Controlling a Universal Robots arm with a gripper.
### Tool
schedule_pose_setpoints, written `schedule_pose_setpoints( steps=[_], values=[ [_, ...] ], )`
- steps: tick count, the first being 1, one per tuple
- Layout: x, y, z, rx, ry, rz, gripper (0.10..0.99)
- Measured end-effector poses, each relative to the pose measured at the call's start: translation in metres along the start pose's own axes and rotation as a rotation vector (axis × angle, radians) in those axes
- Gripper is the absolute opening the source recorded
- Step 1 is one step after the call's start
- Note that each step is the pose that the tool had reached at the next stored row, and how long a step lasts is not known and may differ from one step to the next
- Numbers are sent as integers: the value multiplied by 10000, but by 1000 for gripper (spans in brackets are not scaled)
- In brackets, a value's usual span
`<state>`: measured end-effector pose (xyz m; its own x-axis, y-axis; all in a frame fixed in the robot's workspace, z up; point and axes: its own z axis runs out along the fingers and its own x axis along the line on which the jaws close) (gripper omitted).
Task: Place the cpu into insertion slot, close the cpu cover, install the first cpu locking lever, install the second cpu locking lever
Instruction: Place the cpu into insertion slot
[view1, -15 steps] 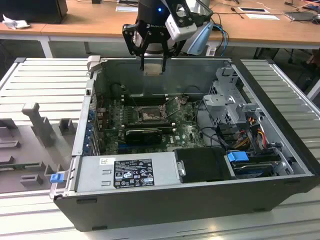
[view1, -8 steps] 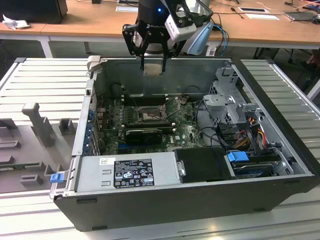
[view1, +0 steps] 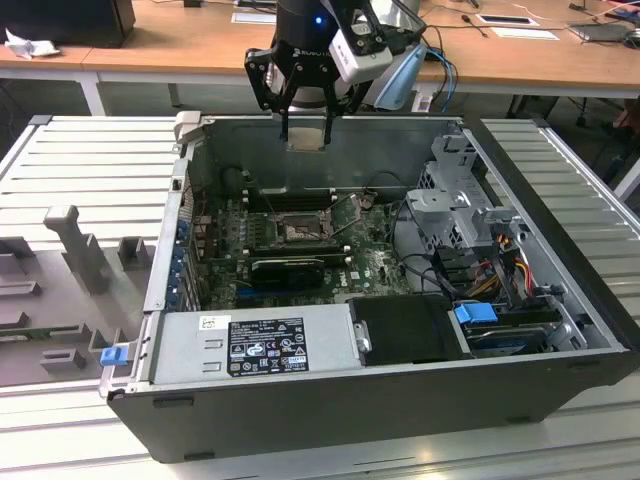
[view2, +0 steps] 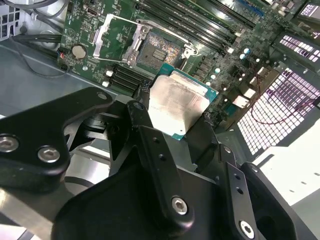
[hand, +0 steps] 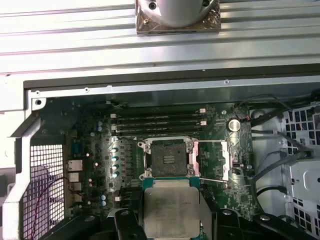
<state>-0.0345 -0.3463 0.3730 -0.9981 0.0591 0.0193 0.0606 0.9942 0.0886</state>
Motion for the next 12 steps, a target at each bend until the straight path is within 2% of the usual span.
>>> schedule_pose_setpoints(
  steps=[12],
  values=[
    [0,-1,7,-1,-27,301,537]
  ],
)
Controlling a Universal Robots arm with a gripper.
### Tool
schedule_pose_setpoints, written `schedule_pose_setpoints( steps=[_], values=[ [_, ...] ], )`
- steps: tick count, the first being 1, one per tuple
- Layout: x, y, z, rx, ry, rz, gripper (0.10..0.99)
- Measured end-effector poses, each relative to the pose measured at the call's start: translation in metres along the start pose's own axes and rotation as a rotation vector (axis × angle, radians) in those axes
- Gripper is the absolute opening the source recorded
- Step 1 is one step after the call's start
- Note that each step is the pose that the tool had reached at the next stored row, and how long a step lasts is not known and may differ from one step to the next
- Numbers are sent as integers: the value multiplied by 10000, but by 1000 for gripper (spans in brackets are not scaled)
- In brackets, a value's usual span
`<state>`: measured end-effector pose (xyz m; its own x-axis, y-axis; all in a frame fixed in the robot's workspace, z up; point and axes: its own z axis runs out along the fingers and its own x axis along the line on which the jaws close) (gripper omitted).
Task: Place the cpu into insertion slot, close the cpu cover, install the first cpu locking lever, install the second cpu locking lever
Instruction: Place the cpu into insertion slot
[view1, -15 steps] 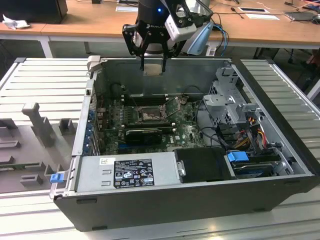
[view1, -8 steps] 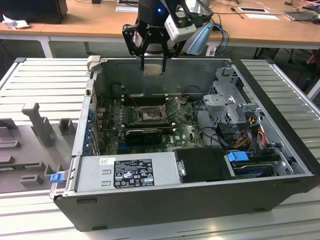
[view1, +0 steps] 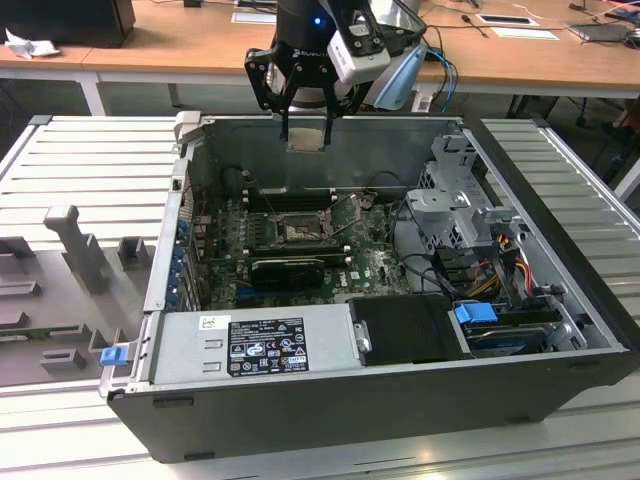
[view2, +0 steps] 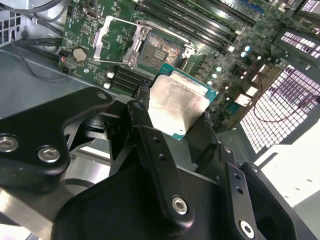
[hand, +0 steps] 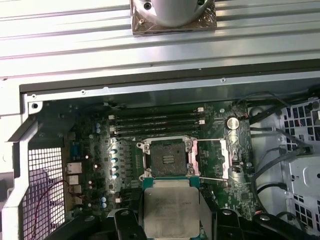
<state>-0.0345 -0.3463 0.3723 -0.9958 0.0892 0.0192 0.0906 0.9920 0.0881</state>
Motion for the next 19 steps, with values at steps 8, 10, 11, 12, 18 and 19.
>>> schedule_pose_setpoints(
  steps=[8,10,11,12,18,19],
  values=[
    [0,0,5,-4,-17,203,537],
    [0,-1,6,-4,-21,248,537],
    [0,0,6,-4,-23,268,537],
    [0,-1,6,-5,-26,296,537],
    [0,-1,8,-8,-38,430,537],
    [0,-1,8,-8,-39,450,537]
  ],
)
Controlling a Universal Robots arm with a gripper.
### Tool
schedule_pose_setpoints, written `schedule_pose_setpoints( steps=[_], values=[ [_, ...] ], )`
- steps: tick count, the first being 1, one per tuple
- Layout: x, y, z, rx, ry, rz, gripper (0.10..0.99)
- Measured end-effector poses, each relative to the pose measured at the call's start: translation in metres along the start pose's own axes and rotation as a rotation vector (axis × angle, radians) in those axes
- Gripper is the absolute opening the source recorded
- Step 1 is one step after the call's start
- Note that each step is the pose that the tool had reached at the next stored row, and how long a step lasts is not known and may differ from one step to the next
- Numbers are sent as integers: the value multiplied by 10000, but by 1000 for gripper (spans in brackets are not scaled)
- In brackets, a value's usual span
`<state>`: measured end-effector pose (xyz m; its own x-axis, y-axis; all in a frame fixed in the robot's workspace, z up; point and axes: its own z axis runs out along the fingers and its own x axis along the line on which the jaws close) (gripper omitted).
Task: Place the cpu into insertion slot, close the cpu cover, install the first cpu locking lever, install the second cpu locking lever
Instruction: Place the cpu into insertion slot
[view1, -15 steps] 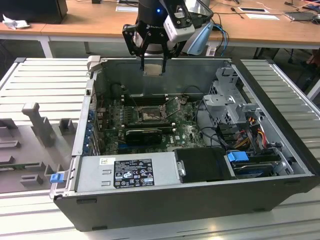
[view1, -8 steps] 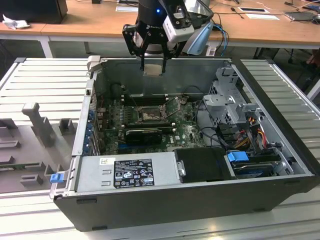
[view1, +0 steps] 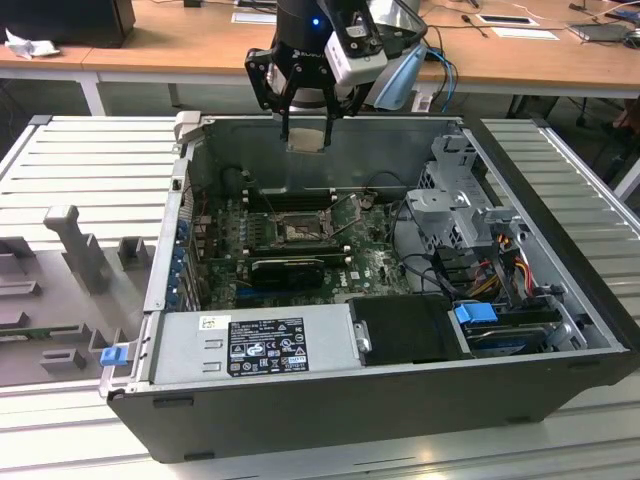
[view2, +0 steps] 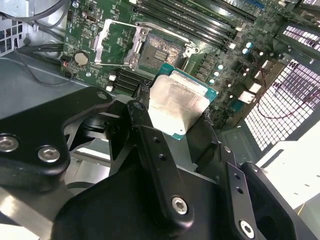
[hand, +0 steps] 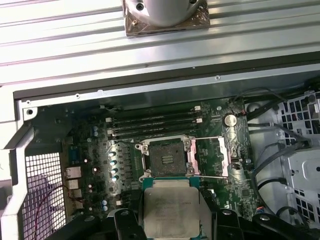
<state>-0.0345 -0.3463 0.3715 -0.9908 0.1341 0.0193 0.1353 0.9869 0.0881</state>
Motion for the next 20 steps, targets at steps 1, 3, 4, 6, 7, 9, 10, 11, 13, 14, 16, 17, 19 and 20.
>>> schedule_pose_setpoints(
  steps=[1,3,4,6,7,9,10,11,13,14,16,17,19,20],
  values=[
    [0,0,1,-1,-3,38,537],
    [0,0,1,-2,-11,121,537],
    [0,0,1,-3,-12,139,537],
    [0,0,2,-3,-16,177,537],
    [0,0,2,-4,-18,199,537],
    [0,0,2,-4,-21,243,537],
    [0,0,2,-5,-23,259,537],
    [0,0,3,-5,-25,286,537],
    [0,0,6,-3,-30,324,537],
    [0,0,5,-2,-32,354,537],
    [0,0,5,-2,-36,397,537],
    [0,0,5,-3,-42,462,537],
    [0,0,5,-4,-47,523,537],
    [0,0,5,-5,-48,536,537]
  ],
)
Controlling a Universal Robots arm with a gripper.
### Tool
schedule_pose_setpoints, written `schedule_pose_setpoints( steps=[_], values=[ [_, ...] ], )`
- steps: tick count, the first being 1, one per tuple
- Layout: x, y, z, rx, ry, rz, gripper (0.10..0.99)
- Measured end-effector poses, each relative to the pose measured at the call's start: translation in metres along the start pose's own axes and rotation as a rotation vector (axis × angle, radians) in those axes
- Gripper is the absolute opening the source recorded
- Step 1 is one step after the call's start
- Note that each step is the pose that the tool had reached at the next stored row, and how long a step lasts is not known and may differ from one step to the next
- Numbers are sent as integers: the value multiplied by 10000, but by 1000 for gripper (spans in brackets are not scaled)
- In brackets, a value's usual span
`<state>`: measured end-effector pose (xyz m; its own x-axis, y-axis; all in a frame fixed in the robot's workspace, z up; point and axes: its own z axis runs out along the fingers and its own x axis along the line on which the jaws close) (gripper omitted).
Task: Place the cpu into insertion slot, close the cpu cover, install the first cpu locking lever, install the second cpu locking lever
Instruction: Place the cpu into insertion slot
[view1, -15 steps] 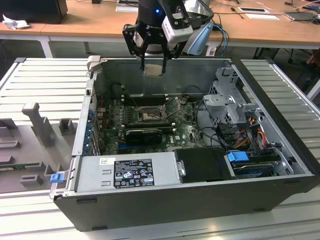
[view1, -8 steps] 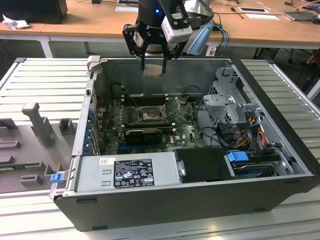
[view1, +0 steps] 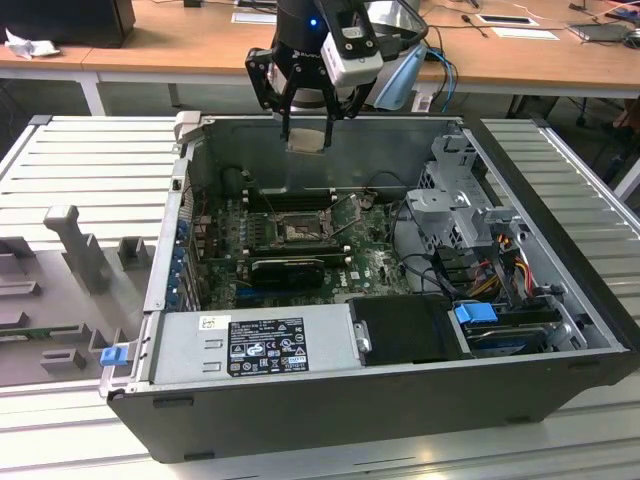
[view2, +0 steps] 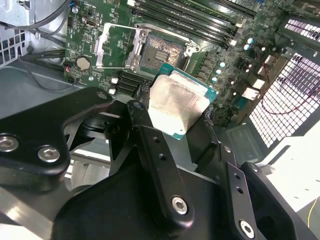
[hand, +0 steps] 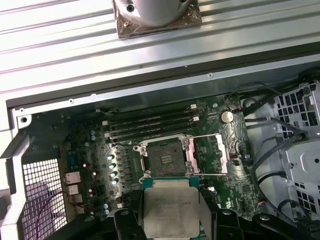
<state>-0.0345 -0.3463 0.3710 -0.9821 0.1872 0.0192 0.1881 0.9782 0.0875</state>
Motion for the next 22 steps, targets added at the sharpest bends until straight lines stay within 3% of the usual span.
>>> schedule_pose_setpoints(
  steps=[22],
  values=[
    [23,-17,32,-14,-64,713,537]
  ],
)
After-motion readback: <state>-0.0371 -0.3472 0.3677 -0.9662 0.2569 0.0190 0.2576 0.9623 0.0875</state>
